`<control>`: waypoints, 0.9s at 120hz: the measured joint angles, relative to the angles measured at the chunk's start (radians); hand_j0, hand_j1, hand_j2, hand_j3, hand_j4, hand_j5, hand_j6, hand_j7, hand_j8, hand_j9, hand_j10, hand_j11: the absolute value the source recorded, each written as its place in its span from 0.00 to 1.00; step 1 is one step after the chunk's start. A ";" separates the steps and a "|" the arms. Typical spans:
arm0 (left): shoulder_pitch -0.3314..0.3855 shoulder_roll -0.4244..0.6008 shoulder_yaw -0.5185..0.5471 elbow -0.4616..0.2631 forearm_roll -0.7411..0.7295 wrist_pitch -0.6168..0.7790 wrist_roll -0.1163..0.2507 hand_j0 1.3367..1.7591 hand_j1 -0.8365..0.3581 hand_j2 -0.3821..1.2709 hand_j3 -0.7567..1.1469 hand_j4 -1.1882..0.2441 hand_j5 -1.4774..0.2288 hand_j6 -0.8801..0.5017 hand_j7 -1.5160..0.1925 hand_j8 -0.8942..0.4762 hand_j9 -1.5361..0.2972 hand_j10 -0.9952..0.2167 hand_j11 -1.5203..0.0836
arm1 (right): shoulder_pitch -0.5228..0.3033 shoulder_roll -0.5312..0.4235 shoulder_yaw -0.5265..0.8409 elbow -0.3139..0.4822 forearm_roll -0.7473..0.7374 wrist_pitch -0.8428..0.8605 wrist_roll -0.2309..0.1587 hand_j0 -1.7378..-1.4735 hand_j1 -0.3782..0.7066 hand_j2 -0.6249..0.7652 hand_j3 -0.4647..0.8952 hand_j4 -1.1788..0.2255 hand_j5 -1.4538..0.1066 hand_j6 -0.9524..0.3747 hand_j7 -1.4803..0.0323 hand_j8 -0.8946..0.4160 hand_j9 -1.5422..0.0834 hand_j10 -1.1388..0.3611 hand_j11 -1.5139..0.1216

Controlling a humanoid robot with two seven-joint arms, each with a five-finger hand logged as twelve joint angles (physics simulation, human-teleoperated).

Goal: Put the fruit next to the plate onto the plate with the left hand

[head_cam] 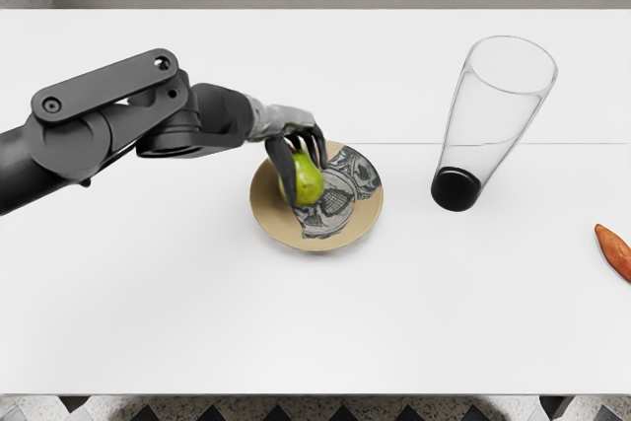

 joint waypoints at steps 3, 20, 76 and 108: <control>0.000 -0.001 0.000 0.001 0.000 -0.002 0.000 0.76 0.46 0.56 0.40 0.38 0.35 0.31 0.38 0.33 0.37 0.31 0.41 | 0.000 0.000 0.000 0.000 0.000 0.000 0.000 0.30 0.03 0.45 0.34 0.84 0.93 0.72 0.98 0.68 0.95 0.76 0.93; 0.000 -0.026 -0.001 0.006 0.000 -0.023 0.000 0.76 0.50 0.49 0.40 0.43 0.41 0.32 0.44 0.34 0.42 0.35 0.47 | 0.000 0.000 0.000 0.000 0.000 0.000 0.000 0.30 0.03 0.45 0.34 0.84 0.93 0.72 0.98 0.68 0.95 0.76 0.93; 0.000 0.043 -0.037 0.007 -0.024 -0.032 0.000 0.76 0.89 0.26 0.40 0.75 0.78 0.57 0.80 0.58 0.76 0.73 0.86 | 0.000 0.000 0.000 0.000 0.000 0.000 0.000 0.30 0.03 0.45 0.34 0.84 0.93 0.72 0.98 0.68 0.95 0.76 0.93; 0.002 0.216 -0.049 0.004 -0.273 -0.063 0.000 0.76 0.95 0.24 0.40 0.80 0.83 0.61 0.85 0.62 0.81 0.78 0.91 | 0.000 0.000 0.000 0.000 -0.001 0.000 0.000 0.30 0.03 0.45 0.34 0.84 0.93 0.72 0.98 0.68 0.95 0.76 0.93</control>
